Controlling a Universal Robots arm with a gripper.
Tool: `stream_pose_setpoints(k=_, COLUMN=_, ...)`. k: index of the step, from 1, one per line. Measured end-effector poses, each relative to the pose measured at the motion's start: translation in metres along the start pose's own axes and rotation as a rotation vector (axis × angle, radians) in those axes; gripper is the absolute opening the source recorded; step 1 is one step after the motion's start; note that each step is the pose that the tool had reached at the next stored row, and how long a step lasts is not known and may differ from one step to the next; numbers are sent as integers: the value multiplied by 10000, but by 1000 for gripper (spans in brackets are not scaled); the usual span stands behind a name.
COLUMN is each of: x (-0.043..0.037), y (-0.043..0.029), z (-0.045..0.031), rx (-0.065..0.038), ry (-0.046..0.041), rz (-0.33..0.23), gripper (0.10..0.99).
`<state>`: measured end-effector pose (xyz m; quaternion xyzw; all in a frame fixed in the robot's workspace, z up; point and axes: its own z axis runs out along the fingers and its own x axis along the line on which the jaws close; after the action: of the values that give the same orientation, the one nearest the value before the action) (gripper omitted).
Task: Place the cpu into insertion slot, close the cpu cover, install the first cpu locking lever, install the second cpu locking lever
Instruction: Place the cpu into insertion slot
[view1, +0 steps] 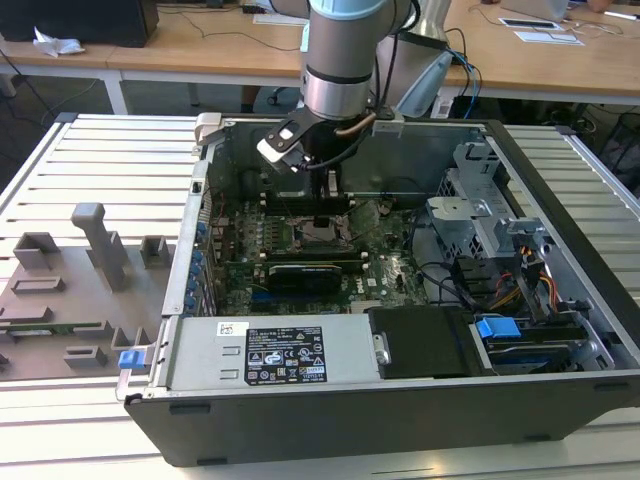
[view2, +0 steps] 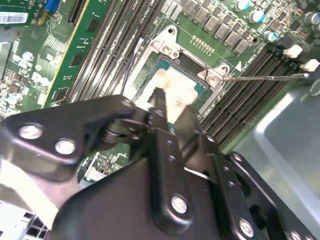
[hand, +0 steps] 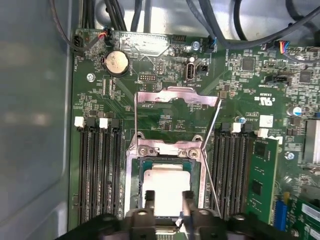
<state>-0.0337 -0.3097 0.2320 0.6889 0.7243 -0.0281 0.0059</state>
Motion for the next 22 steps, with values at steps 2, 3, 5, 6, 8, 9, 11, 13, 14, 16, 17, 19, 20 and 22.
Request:
stream_pose_setpoints(k=2, x=-3, y=-2, z=-68, rx=1, ry=-2, rz=0, gripper=227)
stream_pose_setpoints(k=3, x=-5, y=-3, z=-97, rx=1, ry=-1, rz=0, gripper=165)
stream_pose_setpoints(k=5, x=-8, y=-5, z=-167, rx=1, ry=-1, rz=0, gripper=106)
stream_pose_setpoints(k=6, x=-9, y=-6, z=-195, rx=1, ry=-2, rz=0, gripper=106)
stream_pose_setpoints(k=8, x=-11, y=-8, z=-238, rx=1, ry=-1, rz=0, gripper=106)
stream_pose_setpoints(k=9, x=-12, y=-9, z=-256, rx=2, ry=-1, rz=0, gripper=106)
stream_pose_setpoints(k=11, x=-14, y=-10, z=-292, rx=1, ry=-1, rz=0, gripper=106)
stream_pose_setpoints(k=13, x=-16, y=-11, z=-332, rx=1, ry=-1, rz=0, gripper=106)
stream_pose_setpoints(k=14, x=-17, y=-11, z=-351, rx=2, ry=-2, rz=0, gripper=106)
stream_pose_setpoints(k=16, x=-18, y=-13, z=-385, rx=1, ry=-1, rz=0, gripper=106)
stream_pose_setpoints(k=17, x=-19, y=-13, z=-405, rx=1, ry=-1, rz=0, gripper=106)
stream_pose_setpoints(k=19, x=-22, y=-15, z=-470, rx=1, ry=-1, rz=0, gripper=106)
stream_pose_setpoints(k=20, x=-23, y=-16, z=-489, rx=1, ry=-1, rz=-1, gripper=106)
stream_pose_setpoints(k=22, x=-26, y=-18, z=-550, rx=2, ry=-2, rz=0, gripper=106)
